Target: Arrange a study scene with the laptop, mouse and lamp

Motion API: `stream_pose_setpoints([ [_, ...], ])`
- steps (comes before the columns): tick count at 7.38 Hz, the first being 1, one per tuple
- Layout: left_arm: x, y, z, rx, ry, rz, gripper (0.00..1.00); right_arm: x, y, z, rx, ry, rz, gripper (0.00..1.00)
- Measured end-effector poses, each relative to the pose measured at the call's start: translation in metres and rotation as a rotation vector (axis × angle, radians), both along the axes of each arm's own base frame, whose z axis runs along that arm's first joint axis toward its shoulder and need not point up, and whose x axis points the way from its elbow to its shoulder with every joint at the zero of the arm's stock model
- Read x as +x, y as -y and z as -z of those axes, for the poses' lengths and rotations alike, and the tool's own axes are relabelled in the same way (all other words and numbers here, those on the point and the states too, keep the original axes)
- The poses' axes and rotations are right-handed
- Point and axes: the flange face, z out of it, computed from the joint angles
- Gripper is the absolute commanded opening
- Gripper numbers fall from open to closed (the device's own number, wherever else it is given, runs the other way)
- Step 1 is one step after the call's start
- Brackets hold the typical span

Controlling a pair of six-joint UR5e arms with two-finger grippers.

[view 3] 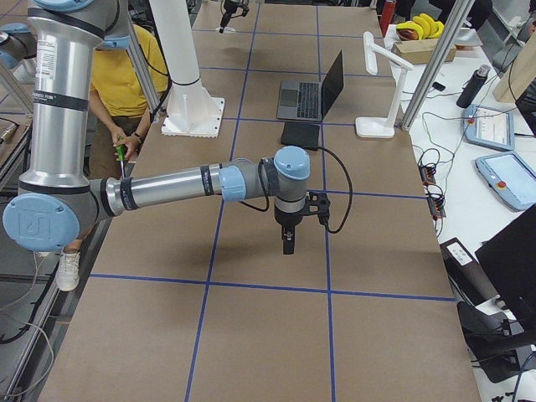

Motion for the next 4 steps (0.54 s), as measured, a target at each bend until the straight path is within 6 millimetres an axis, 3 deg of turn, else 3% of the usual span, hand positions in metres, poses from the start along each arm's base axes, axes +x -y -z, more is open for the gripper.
stream_pose_setpoints([
  [4, 0.092, 0.067, 0.093, 0.008, -0.021, 0.125, 0.28, 0.003, 0.0, -0.003, -0.006, -0.001, -0.008, 1.0],
])
